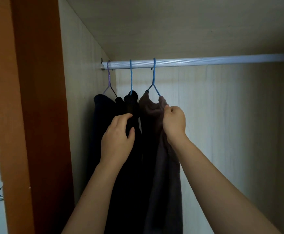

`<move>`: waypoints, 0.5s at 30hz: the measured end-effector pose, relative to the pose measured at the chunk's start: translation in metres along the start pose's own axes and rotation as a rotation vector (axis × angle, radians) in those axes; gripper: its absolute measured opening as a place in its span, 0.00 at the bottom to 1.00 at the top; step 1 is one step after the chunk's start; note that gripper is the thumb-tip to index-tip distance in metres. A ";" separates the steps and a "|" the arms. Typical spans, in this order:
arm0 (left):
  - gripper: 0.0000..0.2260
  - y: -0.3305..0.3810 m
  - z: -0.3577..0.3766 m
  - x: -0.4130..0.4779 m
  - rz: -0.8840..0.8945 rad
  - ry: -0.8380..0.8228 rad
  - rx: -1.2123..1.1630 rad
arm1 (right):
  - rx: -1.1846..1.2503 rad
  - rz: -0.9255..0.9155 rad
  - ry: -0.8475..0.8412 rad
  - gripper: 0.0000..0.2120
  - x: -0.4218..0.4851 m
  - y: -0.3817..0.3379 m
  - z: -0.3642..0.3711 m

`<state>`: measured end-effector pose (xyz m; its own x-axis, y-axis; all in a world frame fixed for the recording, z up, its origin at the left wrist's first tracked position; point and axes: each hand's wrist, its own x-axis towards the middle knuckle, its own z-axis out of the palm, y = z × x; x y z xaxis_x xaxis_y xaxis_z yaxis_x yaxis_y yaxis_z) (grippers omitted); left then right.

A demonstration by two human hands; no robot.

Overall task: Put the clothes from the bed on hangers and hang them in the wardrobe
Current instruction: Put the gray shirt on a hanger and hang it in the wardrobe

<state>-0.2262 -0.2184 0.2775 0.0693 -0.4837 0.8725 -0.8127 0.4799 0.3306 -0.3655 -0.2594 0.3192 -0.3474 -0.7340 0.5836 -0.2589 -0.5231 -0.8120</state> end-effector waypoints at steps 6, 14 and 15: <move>0.18 -0.001 0.006 -0.002 0.009 0.009 -0.033 | 0.108 0.029 0.051 0.20 0.008 0.002 -0.009; 0.19 0.006 0.019 -0.005 0.022 0.034 -0.068 | -0.059 -0.050 -0.030 0.18 0.008 0.005 -0.015; 0.19 0.007 0.021 -0.005 0.022 0.035 -0.073 | -0.067 -0.059 -0.029 0.18 0.006 0.007 -0.015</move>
<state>-0.2439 -0.2277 0.2676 0.0731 -0.4472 0.8914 -0.7697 0.5431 0.3356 -0.3830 -0.2612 0.3175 -0.3041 -0.7154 0.6290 -0.3379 -0.5364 -0.7734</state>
